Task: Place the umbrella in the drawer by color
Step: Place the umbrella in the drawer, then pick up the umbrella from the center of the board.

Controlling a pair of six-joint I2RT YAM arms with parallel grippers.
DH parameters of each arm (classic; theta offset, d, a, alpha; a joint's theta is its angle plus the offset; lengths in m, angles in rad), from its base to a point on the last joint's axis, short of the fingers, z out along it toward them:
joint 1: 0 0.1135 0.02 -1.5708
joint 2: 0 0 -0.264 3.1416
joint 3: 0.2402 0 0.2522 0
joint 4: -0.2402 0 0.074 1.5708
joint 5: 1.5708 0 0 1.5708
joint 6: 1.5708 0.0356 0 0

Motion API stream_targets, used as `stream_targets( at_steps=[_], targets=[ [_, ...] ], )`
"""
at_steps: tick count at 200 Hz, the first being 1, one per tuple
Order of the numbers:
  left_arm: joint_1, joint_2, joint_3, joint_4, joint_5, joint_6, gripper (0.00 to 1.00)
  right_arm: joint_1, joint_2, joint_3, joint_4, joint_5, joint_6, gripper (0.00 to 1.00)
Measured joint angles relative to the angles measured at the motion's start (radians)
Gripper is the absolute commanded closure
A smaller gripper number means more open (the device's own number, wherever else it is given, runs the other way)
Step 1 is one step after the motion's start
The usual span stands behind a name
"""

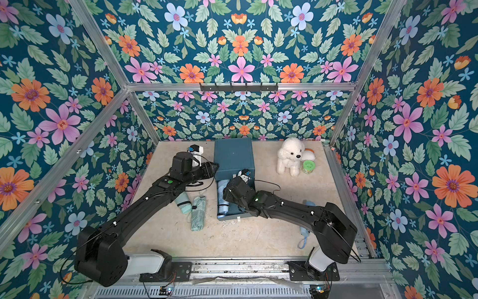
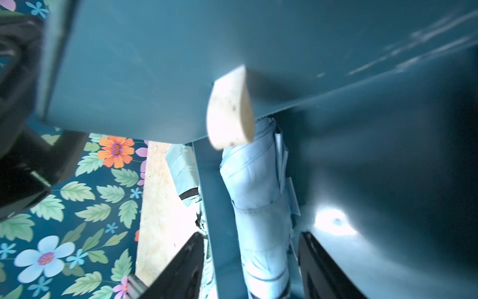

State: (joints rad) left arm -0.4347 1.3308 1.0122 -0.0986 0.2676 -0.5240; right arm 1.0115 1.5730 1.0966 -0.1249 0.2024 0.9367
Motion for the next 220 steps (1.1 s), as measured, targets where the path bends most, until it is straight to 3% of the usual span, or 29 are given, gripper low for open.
stream_targets(
  at_steps=[59, 105, 119, 140, 181, 201, 220],
  targets=[
    [0.000, 0.004, 0.008, -0.007, 0.002, 0.006, 0.49, 0.045, -0.168, 0.005, -0.218, 0.157, -0.037, 0.42],
    [0.000, 0.008, 0.018, -0.022, 0.002, 0.010, 0.49, 0.015, -0.426, -0.068, -0.503, 0.371, 0.037, 0.31],
    [0.000, 0.009, 0.019, -0.023, 0.002, 0.010, 0.49, -0.078, -0.502, -0.145, -0.597, 0.412, 0.086, 0.30],
    [0.000, 0.012, 0.019, -0.022, 0.002, 0.010, 0.49, -0.258, -0.610, -0.296, -0.674, 0.418, 0.119, 0.20],
    [0.000, 0.013, 0.019, -0.021, 0.002, 0.010, 0.49, -0.585, -0.716, -0.515, -0.617, 0.322, 0.098, 0.15],
    [0.000, 0.013, 0.019, -0.021, 0.002, 0.010, 0.49, -0.693, -0.705, -0.572, -0.544, 0.255, 0.054, 0.17],
    [0.000, 0.013, 0.019, -0.021, 0.002, 0.010, 0.49, -0.729, -0.665, -0.608, -0.472, 0.191, 0.010, 0.18]
  ],
)
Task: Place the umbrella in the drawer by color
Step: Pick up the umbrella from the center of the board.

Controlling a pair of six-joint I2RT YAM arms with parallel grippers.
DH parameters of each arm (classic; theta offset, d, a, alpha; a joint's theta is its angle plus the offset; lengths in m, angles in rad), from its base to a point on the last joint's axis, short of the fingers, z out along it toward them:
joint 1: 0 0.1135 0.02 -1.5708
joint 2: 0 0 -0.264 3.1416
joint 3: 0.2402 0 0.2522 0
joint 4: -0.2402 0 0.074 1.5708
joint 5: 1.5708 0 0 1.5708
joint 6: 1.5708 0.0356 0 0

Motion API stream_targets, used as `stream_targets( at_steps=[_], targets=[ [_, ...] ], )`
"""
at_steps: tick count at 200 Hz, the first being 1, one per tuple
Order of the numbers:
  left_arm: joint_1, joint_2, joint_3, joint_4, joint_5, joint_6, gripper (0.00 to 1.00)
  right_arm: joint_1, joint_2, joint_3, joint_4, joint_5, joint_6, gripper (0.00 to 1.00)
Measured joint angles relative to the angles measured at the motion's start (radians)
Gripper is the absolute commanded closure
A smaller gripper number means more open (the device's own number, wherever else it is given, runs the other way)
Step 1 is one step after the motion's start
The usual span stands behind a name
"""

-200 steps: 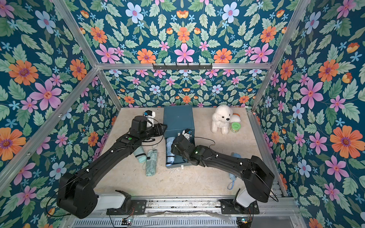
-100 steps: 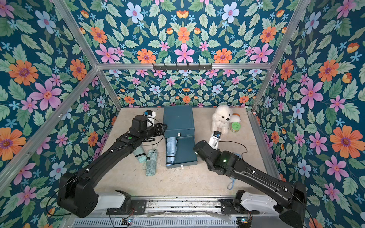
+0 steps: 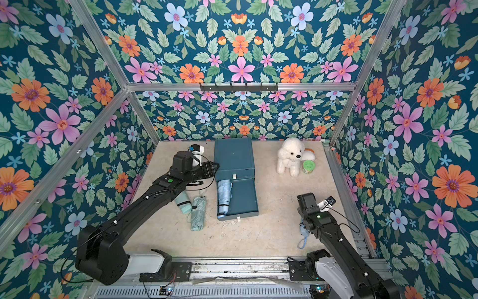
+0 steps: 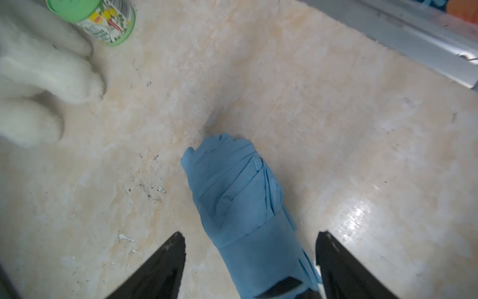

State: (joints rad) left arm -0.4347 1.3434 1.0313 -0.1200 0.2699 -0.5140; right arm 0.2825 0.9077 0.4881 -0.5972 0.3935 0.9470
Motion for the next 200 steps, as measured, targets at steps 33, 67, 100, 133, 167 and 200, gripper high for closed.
stream_targets(
  at_steps=[33, 67, 100, 133, 167, 200],
  targets=[
    [0.000, 0.000, -0.002, 0.002, 0.000, 0.000, 0.49, -0.010, 0.080, -0.053, 0.096, -0.068, -0.050, 0.42],
    [0.000, 0.000, -0.005, 0.007, 0.000, 0.000, 0.49, -0.011, 0.085, -0.079, 0.186, -0.112, -0.063, 0.71],
    [0.000, 0.002, -0.005, 0.008, 0.000, 0.000, 0.49, 0.046, 0.087, -0.058, 0.220, -0.141, -0.074, 1.00],
    [0.000, 0.007, -0.005, 0.015, 0.002, 0.000, 0.49, 0.184, 0.037, 0.035, 0.124, -0.140, -0.070, 1.00],
    [0.000, 0.013, -0.004, 0.024, 0.002, 0.006, 0.49, 0.397, -0.006, 0.238, 0.029, -0.042, -0.050, 1.00],
    [-0.001, 0.016, -0.004, 0.029, 0.001, 0.008, 0.49, 0.599, 0.035, 0.400, 0.050, -0.033, -0.081, 1.00]
  ],
)
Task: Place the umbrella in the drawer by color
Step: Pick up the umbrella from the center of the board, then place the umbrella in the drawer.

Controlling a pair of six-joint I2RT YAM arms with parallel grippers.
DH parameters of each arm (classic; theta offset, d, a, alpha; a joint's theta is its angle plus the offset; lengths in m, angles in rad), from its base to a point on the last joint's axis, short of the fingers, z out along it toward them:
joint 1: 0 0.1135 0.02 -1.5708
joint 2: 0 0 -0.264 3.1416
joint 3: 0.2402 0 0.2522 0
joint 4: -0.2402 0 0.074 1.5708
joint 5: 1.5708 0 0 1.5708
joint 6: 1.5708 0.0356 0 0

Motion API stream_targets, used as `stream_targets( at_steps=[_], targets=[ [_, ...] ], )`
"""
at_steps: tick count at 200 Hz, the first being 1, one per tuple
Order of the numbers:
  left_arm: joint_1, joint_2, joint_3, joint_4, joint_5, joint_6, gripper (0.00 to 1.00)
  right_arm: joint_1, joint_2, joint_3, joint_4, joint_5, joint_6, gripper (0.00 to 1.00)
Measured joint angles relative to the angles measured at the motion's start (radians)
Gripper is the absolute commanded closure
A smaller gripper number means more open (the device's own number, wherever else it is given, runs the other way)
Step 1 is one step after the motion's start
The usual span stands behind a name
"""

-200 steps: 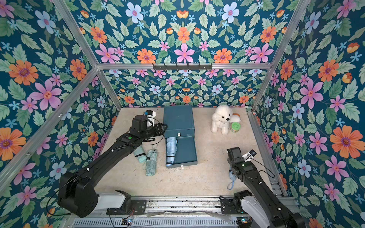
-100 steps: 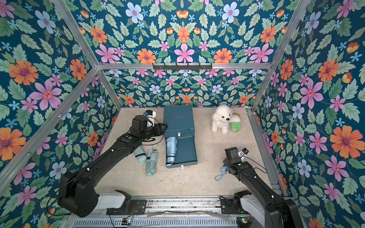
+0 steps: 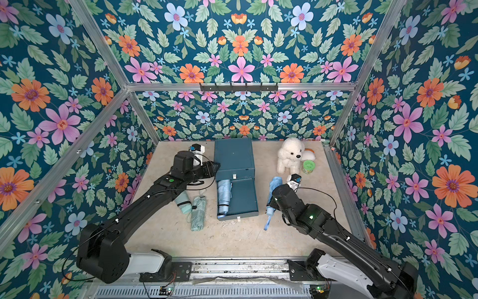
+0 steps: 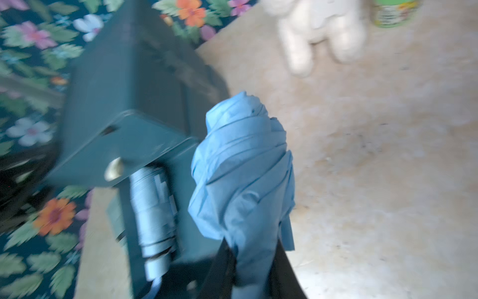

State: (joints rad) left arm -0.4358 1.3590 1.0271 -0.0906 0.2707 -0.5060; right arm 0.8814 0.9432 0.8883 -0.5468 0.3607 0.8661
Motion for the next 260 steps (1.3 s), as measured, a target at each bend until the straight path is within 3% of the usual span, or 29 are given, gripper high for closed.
stream_targets(
  at_steps=[57, 87, 180, 260],
  targets=[
    [0.000, 0.008, 0.000, 0.011, 0.000, 0.007, 0.50, 0.033, 0.218, 0.104, 0.195, -0.368, -0.003, 1.00],
    [0.000, 0.008, 0.000, 0.014, -0.006, 0.010, 0.52, 0.003, 0.317, 0.142, 0.248, -0.503, 0.035, 1.00],
    [-0.001, 0.007, 0.002, 0.012, -0.012, 0.015, 0.53, -0.111, 0.393, 0.060, 0.336, -0.633, 0.113, 1.00],
    [-0.001, 0.004, -0.001, 0.015, -0.018, 0.034, 0.55, -0.156, 0.557, 0.138, 0.352, -0.621, 0.092, 1.00]
  ],
)
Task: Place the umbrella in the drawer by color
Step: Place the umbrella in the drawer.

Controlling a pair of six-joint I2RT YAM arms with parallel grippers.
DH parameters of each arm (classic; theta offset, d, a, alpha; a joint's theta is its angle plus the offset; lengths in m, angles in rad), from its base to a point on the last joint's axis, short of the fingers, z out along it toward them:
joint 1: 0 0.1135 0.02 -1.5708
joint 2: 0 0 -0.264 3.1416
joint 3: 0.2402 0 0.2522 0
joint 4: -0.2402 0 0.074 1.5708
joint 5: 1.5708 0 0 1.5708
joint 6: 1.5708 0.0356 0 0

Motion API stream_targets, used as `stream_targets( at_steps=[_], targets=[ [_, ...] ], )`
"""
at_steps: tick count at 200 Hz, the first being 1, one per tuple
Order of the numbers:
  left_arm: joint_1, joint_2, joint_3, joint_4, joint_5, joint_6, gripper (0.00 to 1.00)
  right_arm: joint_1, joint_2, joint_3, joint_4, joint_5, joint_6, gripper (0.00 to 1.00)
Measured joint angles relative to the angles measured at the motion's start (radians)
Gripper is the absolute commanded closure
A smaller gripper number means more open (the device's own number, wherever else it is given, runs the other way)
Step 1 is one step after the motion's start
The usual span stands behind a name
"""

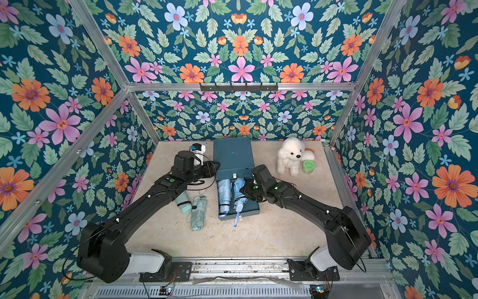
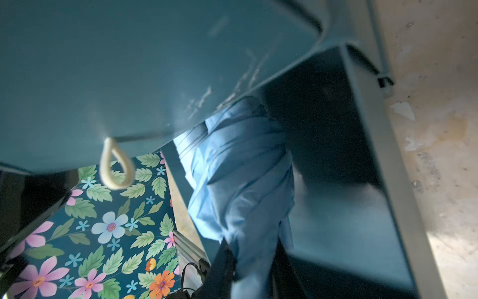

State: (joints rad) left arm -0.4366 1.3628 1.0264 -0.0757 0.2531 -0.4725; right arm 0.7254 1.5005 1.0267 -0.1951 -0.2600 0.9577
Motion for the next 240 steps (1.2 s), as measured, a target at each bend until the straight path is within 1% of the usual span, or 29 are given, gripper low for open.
stream_targets(
  at_steps=[28, 50, 69, 85, 100, 107, 114, 131, 140, 144, 151, 162, 182, 215, 240],
  targets=[
    [0.000, 0.000, 0.000, 0.000, -0.002, 0.001, 0.55, -0.011, 0.034, 0.012, 0.005, -0.002, -0.009, 1.00],
    [0.000, -0.001, 0.000, 0.000, -0.005, 0.001, 0.56, -0.027, 0.051, 0.007, 0.042, -0.033, -0.011, 1.00],
    [0.000, -0.002, 0.000, -0.001, -0.011, 0.003, 0.56, -0.030, 0.055, 0.008, 0.052, -0.037, -0.013, 1.00],
    [0.000, -0.003, 0.000, -0.001, -0.013, 0.003, 0.57, -0.029, 0.055, 0.014, 0.043, -0.026, -0.026, 1.00],
    [0.000, -0.003, 0.000, -0.001, -0.017, 0.003, 0.57, -0.022, 0.059, 0.038, 0.007, 0.021, -0.062, 1.00],
    [0.000, -0.003, 0.000, 0.000, -0.018, 0.003, 0.57, -0.018, 0.063, 0.049, -0.004, 0.041, -0.076, 0.96],
    [0.000, -0.003, 0.000, 0.000, -0.020, 0.003, 0.57, -0.017, 0.068, 0.058, -0.013, 0.061, -0.096, 0.90],
    [0.000, -0.002, 0.000, 0.001, -0.021, 0.002, 0.58, -0.010, 0.081, 0.066, -0.023, 0.095, -0.134, 0.70],
    [0.000, -0.002, 0.000, 0.001, -0.021, 0.002, 0.58, -0.001, 0.086, 0.072, -0.034, 0.122, -0.148, 0.55],
    [0.001, -0.002, 0.000, 0.001, -0.021, 0.002, 0.58, 0.005, 0.087, 0.077, -0.043, 0.137, -0.154, 0.51],
    [0.001, -0.002, 0.000, 0.001, -0.021, 0.002, 0.58, 0.016, 0.091, 0.085, -0.056, 0.158, -0.173, 0.45],
    [0.001, 0.000, 0.000, 0.001, -0.020, 0.003, 0.58, 0.037, 0.093, 0.100, -0.072, 0.187, -0.200, 0.39],
    [0.001, 0.000, 0.000, 0.001, -0.020, 0.003, 0.58, 0.084, 0.090, 0.137, -0.102, 0.275, -0.234, 0.35],
    [0.001, 0.001, 0.000, 0.001, -0.021, 0.003, 0.58, 0.147, 0.082, 0.192, -0.193, 0.433, -0.270, 0.35],
    [0.001, 0.004, 0.002, 0.001, -0.021, 0.003, 0.57, 0.184, 0.039, 0.201, -0.259, 0.535, -0.270, 0.36]
  ],
)
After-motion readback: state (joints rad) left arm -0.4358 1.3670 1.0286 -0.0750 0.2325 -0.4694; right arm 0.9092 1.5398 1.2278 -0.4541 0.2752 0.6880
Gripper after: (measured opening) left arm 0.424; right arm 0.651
